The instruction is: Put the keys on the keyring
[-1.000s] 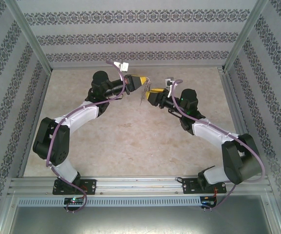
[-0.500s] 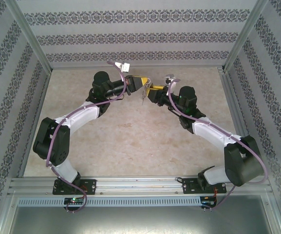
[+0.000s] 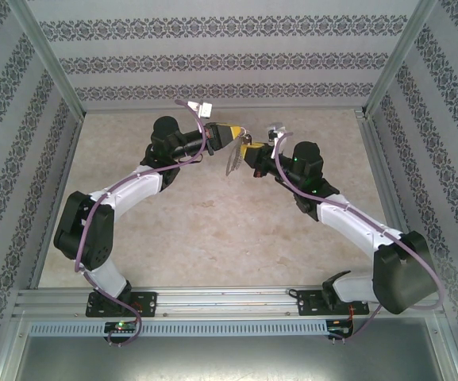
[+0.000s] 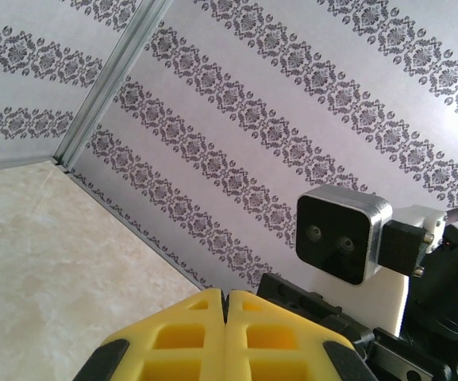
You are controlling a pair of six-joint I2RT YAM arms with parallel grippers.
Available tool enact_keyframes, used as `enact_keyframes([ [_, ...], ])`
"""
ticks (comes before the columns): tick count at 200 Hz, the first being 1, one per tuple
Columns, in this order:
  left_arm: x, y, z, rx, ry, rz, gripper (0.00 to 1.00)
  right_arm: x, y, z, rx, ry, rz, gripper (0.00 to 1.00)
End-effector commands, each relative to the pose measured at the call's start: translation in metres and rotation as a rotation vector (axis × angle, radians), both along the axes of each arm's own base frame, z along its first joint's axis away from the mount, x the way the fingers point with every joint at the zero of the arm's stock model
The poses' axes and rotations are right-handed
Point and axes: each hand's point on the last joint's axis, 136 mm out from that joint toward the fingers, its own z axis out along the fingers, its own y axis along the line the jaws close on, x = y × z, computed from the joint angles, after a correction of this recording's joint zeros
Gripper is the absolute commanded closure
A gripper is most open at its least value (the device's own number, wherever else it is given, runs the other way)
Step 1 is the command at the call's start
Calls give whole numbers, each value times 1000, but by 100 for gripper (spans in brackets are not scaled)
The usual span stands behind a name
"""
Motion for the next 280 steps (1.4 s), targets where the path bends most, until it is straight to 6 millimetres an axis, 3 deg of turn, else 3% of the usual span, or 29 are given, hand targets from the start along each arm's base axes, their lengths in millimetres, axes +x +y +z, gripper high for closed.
enact_keyframes([
  [1, -11, -1, 28, -27, -87, -3, 100, -9, 7, 22, -5, -67, 31, 100],
  [153, -8, 0, 17, 18, -97, 45, 100, -28, 25, 22, -55, -90, 66, 100],
  [215, -10, 0, 11, 65, -128, 84, 100, -26, 24, 22, -83, -95, 24, 100],
  [280, -24, -2, 11, 89, -141, 32, 100, -17, 6, 0, -225, -88, -60, 100],
])
